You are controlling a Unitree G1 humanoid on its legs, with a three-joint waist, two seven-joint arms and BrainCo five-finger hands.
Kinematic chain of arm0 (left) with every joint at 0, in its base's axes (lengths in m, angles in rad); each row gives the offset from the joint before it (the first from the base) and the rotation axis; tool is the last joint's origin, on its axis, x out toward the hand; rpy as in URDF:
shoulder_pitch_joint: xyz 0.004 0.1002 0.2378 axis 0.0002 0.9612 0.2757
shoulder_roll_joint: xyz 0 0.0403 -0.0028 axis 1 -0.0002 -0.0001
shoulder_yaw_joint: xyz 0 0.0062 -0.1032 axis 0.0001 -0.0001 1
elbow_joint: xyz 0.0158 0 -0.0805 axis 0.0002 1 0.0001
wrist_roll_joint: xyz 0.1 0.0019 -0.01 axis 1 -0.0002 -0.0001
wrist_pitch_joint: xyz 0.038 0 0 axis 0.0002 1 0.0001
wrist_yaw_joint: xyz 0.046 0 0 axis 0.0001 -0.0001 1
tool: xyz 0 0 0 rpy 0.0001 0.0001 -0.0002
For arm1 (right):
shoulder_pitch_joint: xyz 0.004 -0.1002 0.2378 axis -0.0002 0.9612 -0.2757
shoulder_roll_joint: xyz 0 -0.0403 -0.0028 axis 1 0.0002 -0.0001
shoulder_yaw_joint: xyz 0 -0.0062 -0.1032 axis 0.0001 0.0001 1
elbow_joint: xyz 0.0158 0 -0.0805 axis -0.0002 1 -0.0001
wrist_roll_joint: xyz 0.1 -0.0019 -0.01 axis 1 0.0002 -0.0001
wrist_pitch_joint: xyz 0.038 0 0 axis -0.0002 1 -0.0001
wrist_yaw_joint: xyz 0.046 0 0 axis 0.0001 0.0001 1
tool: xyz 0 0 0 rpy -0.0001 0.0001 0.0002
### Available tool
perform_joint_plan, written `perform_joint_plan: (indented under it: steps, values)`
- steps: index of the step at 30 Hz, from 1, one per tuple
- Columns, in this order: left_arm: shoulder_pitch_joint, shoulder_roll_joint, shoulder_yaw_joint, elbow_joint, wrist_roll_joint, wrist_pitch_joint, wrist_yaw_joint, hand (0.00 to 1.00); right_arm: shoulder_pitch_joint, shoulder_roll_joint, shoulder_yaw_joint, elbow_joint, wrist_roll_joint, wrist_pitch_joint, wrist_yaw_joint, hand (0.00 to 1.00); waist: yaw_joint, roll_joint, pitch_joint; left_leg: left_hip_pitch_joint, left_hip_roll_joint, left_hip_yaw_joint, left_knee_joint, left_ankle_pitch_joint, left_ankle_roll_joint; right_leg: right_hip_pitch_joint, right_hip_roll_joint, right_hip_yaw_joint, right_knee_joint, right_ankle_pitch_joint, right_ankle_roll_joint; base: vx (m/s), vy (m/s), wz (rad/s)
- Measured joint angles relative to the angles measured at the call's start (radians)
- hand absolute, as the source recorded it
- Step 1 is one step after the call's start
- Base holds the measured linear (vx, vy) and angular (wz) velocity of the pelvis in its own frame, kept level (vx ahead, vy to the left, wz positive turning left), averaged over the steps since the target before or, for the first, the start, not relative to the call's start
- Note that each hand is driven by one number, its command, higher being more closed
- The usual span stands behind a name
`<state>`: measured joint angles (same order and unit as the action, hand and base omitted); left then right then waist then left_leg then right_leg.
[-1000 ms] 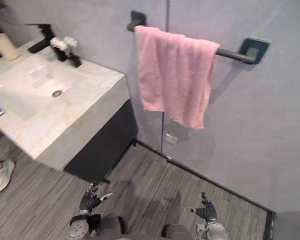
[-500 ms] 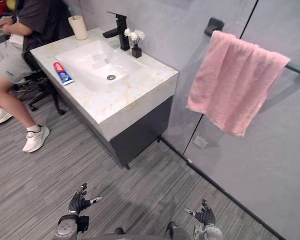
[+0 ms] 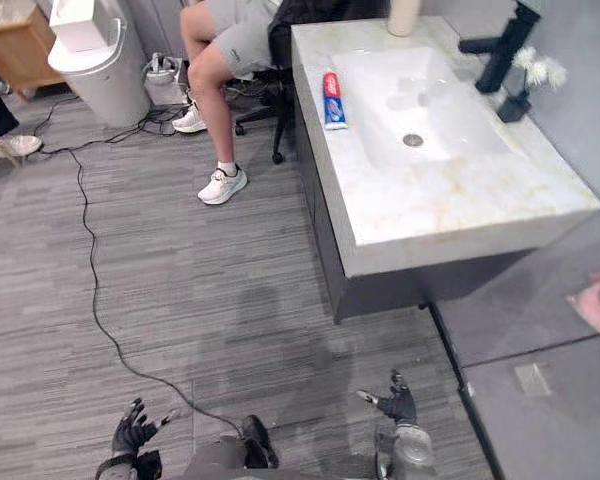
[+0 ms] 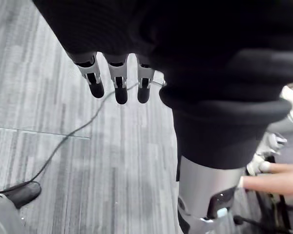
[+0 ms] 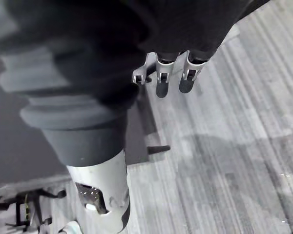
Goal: Organize washtable
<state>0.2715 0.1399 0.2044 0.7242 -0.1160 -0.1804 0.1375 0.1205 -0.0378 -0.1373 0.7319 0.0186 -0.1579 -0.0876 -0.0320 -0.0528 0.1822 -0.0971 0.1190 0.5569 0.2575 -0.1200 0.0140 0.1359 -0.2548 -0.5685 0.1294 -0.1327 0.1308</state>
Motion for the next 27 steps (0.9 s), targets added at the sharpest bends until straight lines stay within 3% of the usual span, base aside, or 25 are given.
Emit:
perform_joint_plan:
  steps: [2, 3, 4, 5, 6, 7, 8, 10, 13, 14, 16, 17, 18, 19, 20, 21, 22, 23, 25, 27]
  values:
    - [0.004, -0.017, 0.0, 0.005, 0.0, 0.0, -0.003, 0.0, -0.008, -0.003, 0.003, 0.0, -0.011, 0.0, -0.001, 0.0, 0.016, 0.012, 0.002, -0.007, -0.002, -0.005, 0.048, -0.059, -0.008, -0.002, -0.018, 0.01, 0.028, -0.022, 0.02, 0.13, 0.093, -0.1]
    - [0.006, -0.026, -0.002, 0.005, 0.001, 0.0, -0.003, 0.0, -0.013, -0.022, 0.009, 0.001, -0.016, 0.001, -0.001, 0.0, 0.012, 0.02, 0.007, -0.017, -0.016, -0.011, 0.061, -0.111, -0.011, -0.024, -0.05, 0.029, 0.112, -0.055, 0.03, 0.09, 0.118, 0.02]
    - [0.006, -0.032, -0.009, 0.004, 0.001, 0.0, -0.003, 0.0, -0.017, -0.034, 0.012, 0.001, -0.021, 0.008, 0.0, 0.0, -0.003, 0.022, 0.017, -0.01, -0.025, -0.02, 0.055, -0.123, -0.006, -0.065, -0.082, 0.062, 0.217, -0.061, 0.009, 0.13, 0.214, 0.3]
    - [0.007, -0.031, -0.018, -0.005, 0.002, 0.0, -0.003, 0.0, -0.012, -0.046, 0.019, 0.0, -0.025, 0.01, 0.0, 0.0, -0.017, 0.045, 0.017, 0.005, -0.05, -0.043, 0.034, -0.129, 0.003, -0.147, -0.112, 0.159, 0.392, -0.032, -0.059, 0.17, 0.21, 0.45]
    - [0.004, -0.027, -0.018, -0.015, 0.002, -0.001, -0.002, 0.0, -0.003, -0.053, 0.023, 0.001, -0.026, 0.01, 0.0, 0.0, -0.025, 0.062, 0.021, 0.039, -0.054, -0.065, 0.007, -0.133, 0.01, -0.219, -0.112, 0.252, 0.526, -0.023, -0.099, 0.32, 0.177, 0.62]
    - [-0.014, -0.006, -0.018, -0.021, 0.002, -0.001, -0.002, 0.0, 0.005, -0.038, 0.031, 0.001, -0.027, 0.01, 0.002, 0.0, -0.041, 0.055, 0.03, 0.068, -0.057, -0.095, -0.013, -0.137, 0.019, -0.283, -0.07, 0.336, 0.625, -0.098, -0.074, 0.31, 0.074, 0.57]
    - [-0.025, 0.009, -0.018, -0.021, 0.002, -0.001, -0.001, 0.0, 0.008, -0.029, 0.05, 0.001, -0.028, 0.01, 0.005, 0.0, -0.043, 0.047, 0.035, 0.091, -0.059, -0.108, -0.029, -0.139, 0.022, -0.324, -0.032, 0.355, 0.651, -0.146, -0.078, 0.36, 0.044, 0.52]
    - [-0.055, 0.024, -0.018, -0.015, 0.002, -0.001, -0.002, 0.0, 0.004, -0.027, 0.1, 0.001, -0.028, 0.009, 0.008, 0.0, -0.045, 0.047, 0.055, 0.155, -0.053, -0.123, -0.075, -0.142, 0.015, -0.411, 0.051, 0.344, 0.614, -0.183, -0.098, 0.31, 0.019, 0.31]
    - [-0.096, 0.024, -0.028, 0.004, 0.003, -0.002, -0.002, 0.0, -0.009, -0.036, 0.139, -0.012, -0.026, 0.002, 0.025, 0.0, -0.073, 0.047, 0.06, 0.243, -0.035, -0.148, -0.115, -0.147, -0.013, -0.517, 0.145, 0.273, 0.392, -0.127, -0.112, 0.45, -0.024, 0.51]
    - [-0.11, 0.025, -0.054, 0.005, 0.004, -0.003, -0.004, 0.0, -0.005, -0.043, 0.154, -0.015, -0.027, -0.001, 0.027, 0.0, -0.081, 0.04, 0.057, 0.283, -0.038, -0.164, -0.133, -0.153, -0.045, -0.533, 0.186, 0.273, 0.247, -0.036, -0.112, 0.55, -0.037, 0.81]
    - [-0.11, 0.024, -0.078, 0.006, 0.009, -0.005, -0.004, 0.0, 0.019, -0.046, 0.175, -0.037, -0.029, -0.002, 0.028, 0.0, -0.111, 0.01, 0.038, 0.332, -0.056, -0.235, -0.101, -0.187, -0.102, -0.543, 0.2, 0.356, 0.242, 0.153, -0.22, 0.67, -0.106, 0.91]
    - [-0.118, 0.0, -0.077, 0.01, 0.01, -0.005, -0.002, 0.0, 0.006, -0.048, 0.181, -0.057, -0.04, 0.003, 0.031, 0.0, -0.106, 0.041, 0.037, 0.309, 0.005, -0.255, 0.049, -0.193, -0.134, -0.535, 0.219, 0.329, 0.325, 0.108, -0.253, 0.66, -0.153, 0.37]
    - [-0.12, -0.004, -0.076, 0.009, 0.01, -0.004, -0.002, 0.0, 0.006, -0.044, 0.187, -0.078, -0.046, 0.003, 0.03, 0.0, -0.101, 0.037, 0.034, 0.274, 0.029, -0.258, 0.156, -0.178, -0.155, -0.514, 0.224, 0.328, 0.326, 0.08, -0.259, 0.67, -0.163, -0.05]
    - [-0.116, -0.017, -0.066, 0.009, 0.01, -0.003, -0.001, 0.0, 0.005, -0.042, 0.198, -0.101, -0.058, 0.003, 0.028, 0.0, -0.093, 0.05, 0.041, 0.215, 0.07, -0.258, 0.334, -0.122, -0.158, -0.475, 0.25, 0.336, 0.315, 0.038, -0.265, 0.54, -0.131, -0.45]
    - [-0.108, -0.042, -0.047, 0.008, 0.011, -0.002, -0.001, 0.0, 0.004, -0.038, 0.213, -0.118, -0.068, 0.006, 0.025, 0.0, -0.078, 0.073, 0.052, 0.16, 0.123, -0.27, 0.513, -0.055, -0.146, -0.422, 0.277, 0.361, 0.294, 0.019, -0.278, 0.65, -0.102, -0.83]
    - [-0.093, -0.066, -0.036, -0.009, 0.011, -0.001, -0.001, 0.0, 0.003, -0.026, 0.216, -0.119, -0.068, 0.012, 0.022, 0.0, -0.063, 0.09, 0.058, 0.103, 0.173, -0.281, 0.687, -0.079, -0.132, -0.344, 0.315, 0.393, 0.258, 0.001, -0.293, 0.72, -0.072, -1.02]
    - [-0.093, -0.074, -0.037, -0.023, 0.012, -0.001, -0.002, 0.0, 0.008, -0.005, 0.214, -0.118, -0.068, 0.015, 0.02, 0.0, -0.051, 0.082, 0.057, 0.057, 0.188, -0.285, 0.758, -0.098, -0.123, -0.272, 0.323, 0.42, 0.226, -0.01, -0.295, 0.56, -0.009, -0.83]
    - [-0.094, -0.078, -0.037, -0.031, 0.012, -0.001, -0.002, 0.0, 0.011, 0.003, 0.215, -0.12, -0.068, 0.015, 0.02, 0.0, -0.044, 0.074, 0.055, 0.034, 0.189, -0.279, 0.763, -0.108, -0.121, -0.238, 0.323, 0.439, 0.206, -0.014, -0.293, 0.54, -0.013, -0.68]
    - [-0.094, -0.088, -0.037, -0.066, 0.012, -0.005, -0.003, 0.0, 0.023, 0.019, 0.211, -0.134, -0.067, 0.013, 0.011, 0.0, -0.032, 0.052, 0.046, -0.066, 0.179, -0.28, 0.674, -0.139, -0.08, -0.127, 0.32, 0.519, 0.125, -0.038, -0.277, 0.55, 0.038, -0.77]
    - [-0.093, -0.091, -0.038, -0.068, 0.012, -0.004, -0.003, 0.0, 0.028, 0.021, 0.206, -0.147, -0.068, 0.013, 0.002, 0.0, -0.016, 0.046, 0.045, -0.136, 0.153, -0.323, 0.534, -0.147, -0.078, -0.075, 0.313, 0.584, 0.096, -0.057, -0.264, 0.53, 0.184, -0.99]
